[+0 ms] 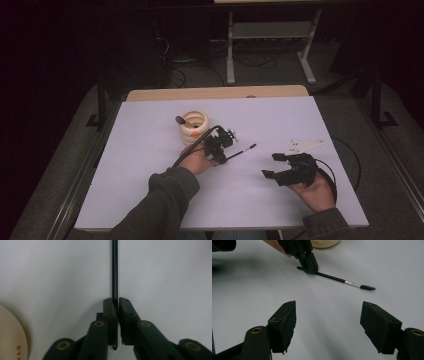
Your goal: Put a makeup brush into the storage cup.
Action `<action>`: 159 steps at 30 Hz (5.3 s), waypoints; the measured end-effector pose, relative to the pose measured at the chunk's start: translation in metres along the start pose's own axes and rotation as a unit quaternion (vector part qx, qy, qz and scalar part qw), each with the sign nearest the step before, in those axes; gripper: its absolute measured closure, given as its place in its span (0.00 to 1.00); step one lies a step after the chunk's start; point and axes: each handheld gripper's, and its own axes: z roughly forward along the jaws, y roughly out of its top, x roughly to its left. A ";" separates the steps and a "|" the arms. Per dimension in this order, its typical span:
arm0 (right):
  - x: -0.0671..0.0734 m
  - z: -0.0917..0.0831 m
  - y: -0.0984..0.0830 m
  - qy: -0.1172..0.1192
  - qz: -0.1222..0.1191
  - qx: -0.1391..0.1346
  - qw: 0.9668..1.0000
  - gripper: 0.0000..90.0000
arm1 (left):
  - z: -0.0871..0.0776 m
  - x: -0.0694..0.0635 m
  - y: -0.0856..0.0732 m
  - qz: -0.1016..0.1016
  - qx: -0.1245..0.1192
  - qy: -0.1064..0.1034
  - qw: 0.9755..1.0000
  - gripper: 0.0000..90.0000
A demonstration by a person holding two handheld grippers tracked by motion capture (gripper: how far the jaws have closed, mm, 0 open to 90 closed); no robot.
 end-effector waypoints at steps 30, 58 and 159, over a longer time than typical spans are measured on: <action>0.002 0.004 0.002 0.016 0.010 -0.001 1.000 0.31 | -0.045 -0.010 -0.030 0.001 -0.112 -0.012 0.994 0.96; 0.017 0.021 0.048 0.076 0.011 -0.015 0.997 0.32 | -0.101 -0.019 -0.092 0.016 -0.187 -0.005 0.982 0.95; 0.044 0.045 0.073 0.194 -0.031 -0.021 0.980 0.62 | -0.091 -0.030 -0.101 0.024 -0.232 -0.078 0.969 0.95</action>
